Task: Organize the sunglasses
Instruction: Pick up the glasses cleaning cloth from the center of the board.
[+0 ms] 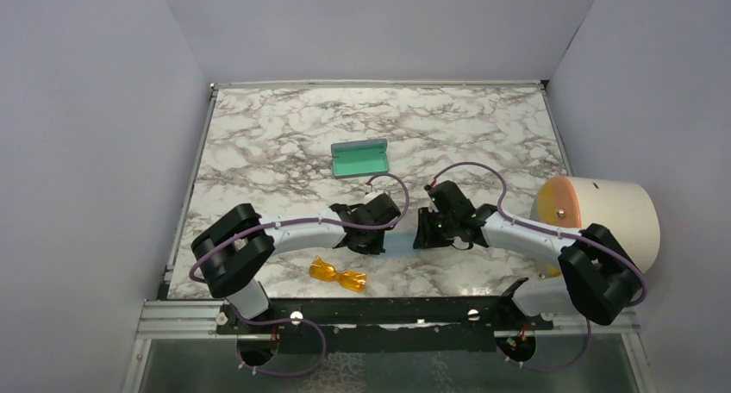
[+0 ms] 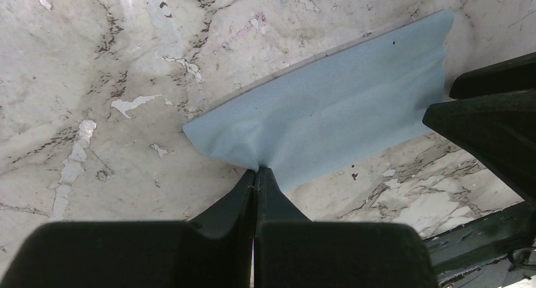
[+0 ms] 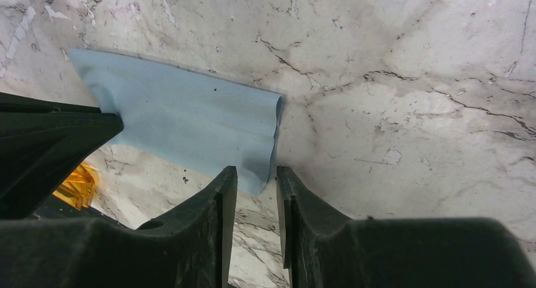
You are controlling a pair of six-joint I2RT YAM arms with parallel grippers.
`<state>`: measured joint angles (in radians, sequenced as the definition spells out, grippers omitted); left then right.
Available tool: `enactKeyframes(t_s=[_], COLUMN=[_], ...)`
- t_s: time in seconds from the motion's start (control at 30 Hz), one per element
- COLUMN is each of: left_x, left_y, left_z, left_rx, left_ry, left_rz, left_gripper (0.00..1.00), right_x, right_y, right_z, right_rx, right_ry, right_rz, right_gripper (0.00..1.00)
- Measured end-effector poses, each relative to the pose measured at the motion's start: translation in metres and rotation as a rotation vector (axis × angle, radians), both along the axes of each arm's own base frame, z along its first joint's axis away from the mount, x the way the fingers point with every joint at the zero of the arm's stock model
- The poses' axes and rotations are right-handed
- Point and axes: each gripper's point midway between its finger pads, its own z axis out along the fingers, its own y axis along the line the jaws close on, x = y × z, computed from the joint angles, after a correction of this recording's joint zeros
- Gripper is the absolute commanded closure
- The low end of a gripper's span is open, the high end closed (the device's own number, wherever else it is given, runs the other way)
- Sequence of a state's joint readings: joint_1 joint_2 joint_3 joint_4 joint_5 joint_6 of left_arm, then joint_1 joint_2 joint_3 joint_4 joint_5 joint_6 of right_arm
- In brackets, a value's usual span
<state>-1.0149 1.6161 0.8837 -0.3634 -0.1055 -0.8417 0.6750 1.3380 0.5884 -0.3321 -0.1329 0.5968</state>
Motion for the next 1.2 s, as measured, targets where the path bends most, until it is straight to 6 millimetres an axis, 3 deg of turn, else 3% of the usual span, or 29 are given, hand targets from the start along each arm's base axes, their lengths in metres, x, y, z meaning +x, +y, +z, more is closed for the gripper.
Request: enactKeyframes(t_s=[0.87, 1.2], left_x=[0.0, 0.0], left_y=[0.0, 0.0], left_z=[0.0, 0.0], left_rx=[0.0, 0.0], left_ry=[0.0, -0.001], left_rz=[-0.003, -0.004], left_gripper=[1.0, 1.0], right_x=[-0.008, -0.012], right_y=[0.008, 0.01], right_z=[-0.001, -0.002], right_rx=[0.023, 0.026], right_ry=[0.008, 0.016], right_rz=[0.018, 0.019], right_gripper=[0.72, 0.88])
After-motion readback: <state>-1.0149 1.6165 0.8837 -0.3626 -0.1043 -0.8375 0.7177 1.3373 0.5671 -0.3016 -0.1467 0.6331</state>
